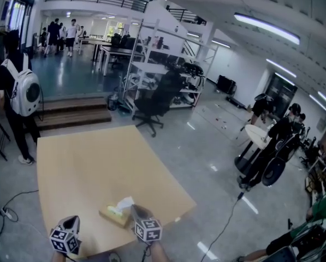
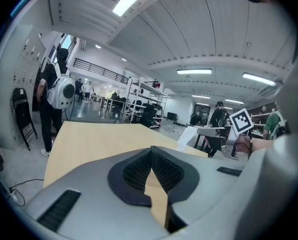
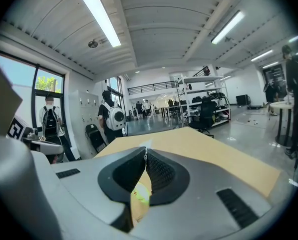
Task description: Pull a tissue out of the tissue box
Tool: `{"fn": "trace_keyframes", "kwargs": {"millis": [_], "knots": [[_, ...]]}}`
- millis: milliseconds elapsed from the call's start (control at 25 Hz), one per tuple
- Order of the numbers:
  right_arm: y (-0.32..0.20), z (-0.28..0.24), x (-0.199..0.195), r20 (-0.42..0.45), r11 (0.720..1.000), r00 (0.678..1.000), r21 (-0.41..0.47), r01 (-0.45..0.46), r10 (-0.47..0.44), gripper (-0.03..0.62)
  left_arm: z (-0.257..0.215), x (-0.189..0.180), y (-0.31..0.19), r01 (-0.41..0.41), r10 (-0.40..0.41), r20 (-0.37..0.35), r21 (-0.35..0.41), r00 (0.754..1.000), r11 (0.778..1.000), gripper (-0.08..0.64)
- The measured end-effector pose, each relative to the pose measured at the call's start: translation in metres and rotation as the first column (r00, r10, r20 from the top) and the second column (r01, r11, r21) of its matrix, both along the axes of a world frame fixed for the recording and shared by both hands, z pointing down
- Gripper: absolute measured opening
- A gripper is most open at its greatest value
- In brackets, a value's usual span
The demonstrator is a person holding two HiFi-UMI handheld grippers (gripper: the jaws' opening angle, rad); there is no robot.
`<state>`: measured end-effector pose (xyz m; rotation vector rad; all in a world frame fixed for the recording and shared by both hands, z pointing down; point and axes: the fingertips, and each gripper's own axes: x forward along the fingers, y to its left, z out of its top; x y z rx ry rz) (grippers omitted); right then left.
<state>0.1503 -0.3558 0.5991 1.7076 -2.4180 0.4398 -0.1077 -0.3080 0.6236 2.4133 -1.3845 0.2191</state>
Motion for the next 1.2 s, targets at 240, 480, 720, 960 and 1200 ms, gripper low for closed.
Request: {"fn": "trace_keyframes", "kwargs": {"millis": [240,480,720,960,1200], "knots": [[0.03,-0.01,0.003,-0.001,0.999,1.0,0.024,-0.022,0.022,0.005,-0.013,0.002,0.006,-0.014,0.014,0.001,0.029,1.0,0.999,0.008],[0.055,-0.014,0.002,-0.001,0.999,1.0,0.045,-0.028,0.028,0.005,-0.018,0.002,0.013,-0.024,0.024,0.0,0.06,1.0,0.998,0.006],[0.087,-0.017,0.002,-0.01,0.997,0.999,0.058,-0.047,0.048,0.005,-0.026,0.001,0.025,-0.032,0.033,-0.006,0.09,0.999,0.995,0.007],[0.121,-0.023,-0.005,0.005,0.995,0.998,0.079,-0.068,0.068,0.005,-0.031,-0.007,0.04,-0.038,0.04,-0.016,0.103,0.999,0.994,0.007],[0.139,-0.032,-0.009,0.004,0.993,0.997,0.097,-0.071,0.071,0.005,-0.035,-0.012,0.046,-0.038,0.04,-0.016,0.111,0.999,0.993,0.006]]}}
